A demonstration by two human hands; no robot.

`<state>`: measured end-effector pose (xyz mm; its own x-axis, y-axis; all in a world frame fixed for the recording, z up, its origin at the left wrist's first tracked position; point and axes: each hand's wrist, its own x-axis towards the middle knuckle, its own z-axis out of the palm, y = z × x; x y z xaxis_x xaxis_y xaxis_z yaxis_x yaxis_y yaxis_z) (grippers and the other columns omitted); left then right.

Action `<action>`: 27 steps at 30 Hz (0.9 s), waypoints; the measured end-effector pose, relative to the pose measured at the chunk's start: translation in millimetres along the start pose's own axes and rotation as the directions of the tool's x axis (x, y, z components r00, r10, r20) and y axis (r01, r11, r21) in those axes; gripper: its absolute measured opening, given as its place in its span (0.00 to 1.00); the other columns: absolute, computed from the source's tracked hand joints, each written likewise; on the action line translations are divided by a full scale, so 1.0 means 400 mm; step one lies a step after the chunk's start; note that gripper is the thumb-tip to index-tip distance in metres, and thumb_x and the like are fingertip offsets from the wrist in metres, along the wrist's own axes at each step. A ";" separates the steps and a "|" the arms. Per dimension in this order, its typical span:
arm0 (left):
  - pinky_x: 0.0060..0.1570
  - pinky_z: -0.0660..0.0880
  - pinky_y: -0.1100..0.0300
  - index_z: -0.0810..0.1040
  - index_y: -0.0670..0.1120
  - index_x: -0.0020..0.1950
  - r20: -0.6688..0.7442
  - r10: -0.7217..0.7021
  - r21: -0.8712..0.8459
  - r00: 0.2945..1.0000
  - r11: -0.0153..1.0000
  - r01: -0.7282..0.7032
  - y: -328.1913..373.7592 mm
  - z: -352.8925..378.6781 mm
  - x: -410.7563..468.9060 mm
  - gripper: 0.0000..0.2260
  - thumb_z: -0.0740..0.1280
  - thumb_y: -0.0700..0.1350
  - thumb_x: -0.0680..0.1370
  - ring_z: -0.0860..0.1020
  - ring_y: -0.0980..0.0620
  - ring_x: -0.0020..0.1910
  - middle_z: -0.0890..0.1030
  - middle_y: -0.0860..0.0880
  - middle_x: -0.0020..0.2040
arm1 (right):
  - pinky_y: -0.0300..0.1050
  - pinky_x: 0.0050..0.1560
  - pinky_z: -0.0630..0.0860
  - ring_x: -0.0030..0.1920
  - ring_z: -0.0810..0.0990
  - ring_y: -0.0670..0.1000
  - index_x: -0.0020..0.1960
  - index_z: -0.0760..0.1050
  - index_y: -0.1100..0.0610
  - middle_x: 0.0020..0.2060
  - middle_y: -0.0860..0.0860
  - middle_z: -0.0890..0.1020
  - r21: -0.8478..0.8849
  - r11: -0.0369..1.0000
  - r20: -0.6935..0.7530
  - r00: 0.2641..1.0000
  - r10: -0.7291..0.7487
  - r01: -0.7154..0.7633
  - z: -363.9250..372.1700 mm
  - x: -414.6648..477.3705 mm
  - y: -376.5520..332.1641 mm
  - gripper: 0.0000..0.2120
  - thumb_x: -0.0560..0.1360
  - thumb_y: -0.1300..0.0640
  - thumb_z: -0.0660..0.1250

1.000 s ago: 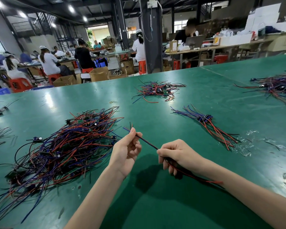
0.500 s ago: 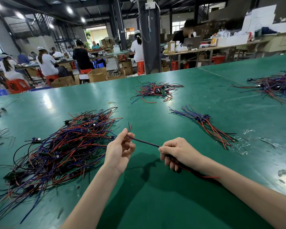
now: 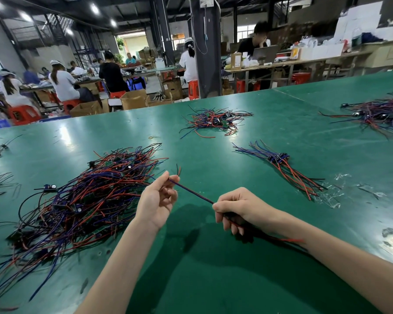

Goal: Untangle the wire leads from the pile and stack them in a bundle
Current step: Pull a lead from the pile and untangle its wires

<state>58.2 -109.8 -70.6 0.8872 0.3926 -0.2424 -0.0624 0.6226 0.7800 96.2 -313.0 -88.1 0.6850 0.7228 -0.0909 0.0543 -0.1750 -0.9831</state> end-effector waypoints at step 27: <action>0.32 0.58 0.54 0.64 0.40 0.26 0.258 0.682 0.874 0.685 0.136 -0.466 -0.037 -0.043 0.025 0.24 0.64 0.46 0.80 0.61 0.51 0.27 0.63 0.51 0.25 | 0.36 0.21 0.70 0.21 0.73 0.47 0.34 0.77 0.59 0.25 0.54 0.77 0.032 0.996 0.151 0.985 0.082 -0.088 -0.003 -0.010 -0.007 0.14 0.78 0.59 0.63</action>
<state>60.1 -103.6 -94.6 0.6830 0.5181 0.5148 -0.0218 -0.6901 0.7234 94.2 -316.1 -84.6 0.5695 0.7987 -0.1943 -0.0291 -0.2166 -0.9758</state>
